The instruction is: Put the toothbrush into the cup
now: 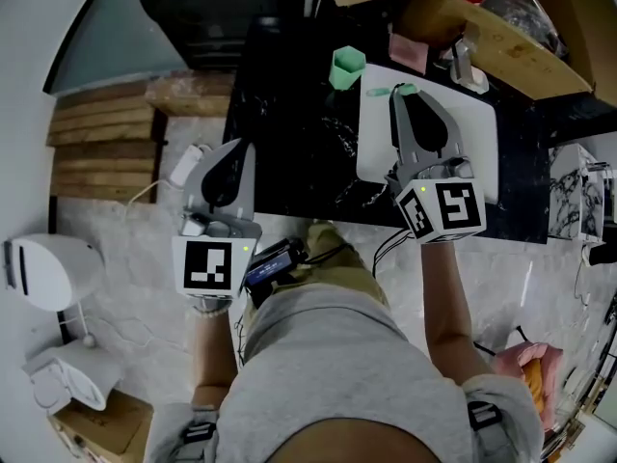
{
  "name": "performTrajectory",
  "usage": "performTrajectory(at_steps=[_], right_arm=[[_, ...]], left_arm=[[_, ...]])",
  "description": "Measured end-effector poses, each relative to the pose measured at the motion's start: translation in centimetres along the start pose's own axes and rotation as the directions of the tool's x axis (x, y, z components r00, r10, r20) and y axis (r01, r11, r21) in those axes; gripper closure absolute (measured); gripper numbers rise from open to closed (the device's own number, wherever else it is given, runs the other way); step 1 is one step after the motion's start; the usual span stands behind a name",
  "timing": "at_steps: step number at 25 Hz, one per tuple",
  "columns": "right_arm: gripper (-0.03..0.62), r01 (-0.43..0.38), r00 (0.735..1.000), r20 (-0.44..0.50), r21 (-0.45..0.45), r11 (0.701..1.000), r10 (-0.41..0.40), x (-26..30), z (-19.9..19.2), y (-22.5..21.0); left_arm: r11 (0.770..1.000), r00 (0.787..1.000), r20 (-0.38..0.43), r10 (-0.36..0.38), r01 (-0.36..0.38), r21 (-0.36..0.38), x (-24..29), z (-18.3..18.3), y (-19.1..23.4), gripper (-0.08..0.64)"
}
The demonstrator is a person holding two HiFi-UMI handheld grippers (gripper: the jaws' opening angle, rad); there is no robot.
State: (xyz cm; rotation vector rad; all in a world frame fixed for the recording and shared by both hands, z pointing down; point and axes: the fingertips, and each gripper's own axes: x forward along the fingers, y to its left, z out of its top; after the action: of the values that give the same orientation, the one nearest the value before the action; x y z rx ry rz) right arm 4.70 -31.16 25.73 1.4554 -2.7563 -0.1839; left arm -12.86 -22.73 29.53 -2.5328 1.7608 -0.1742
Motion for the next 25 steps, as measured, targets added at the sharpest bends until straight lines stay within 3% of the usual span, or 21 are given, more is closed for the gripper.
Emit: performTrajectory(at_steps=[14,25], right_arm=[[0.569,-0.008,1.000,0.008,0.028,1.000,0.008,5.6,-1.7,-2.2],[0.569,-0.011,0.998,-0.056,0.028,1.000,0.012,9.1,-5.3,-3.1]], left_arm=[[0.996,0.996,-0.032,0.089,-0.090,-0.016,0.5,-0.8,2.0,0.551],[0.992,0.991,-0.056,0.122,-0.124,-0.022,1.0,-1.4,2.8,0.551]])
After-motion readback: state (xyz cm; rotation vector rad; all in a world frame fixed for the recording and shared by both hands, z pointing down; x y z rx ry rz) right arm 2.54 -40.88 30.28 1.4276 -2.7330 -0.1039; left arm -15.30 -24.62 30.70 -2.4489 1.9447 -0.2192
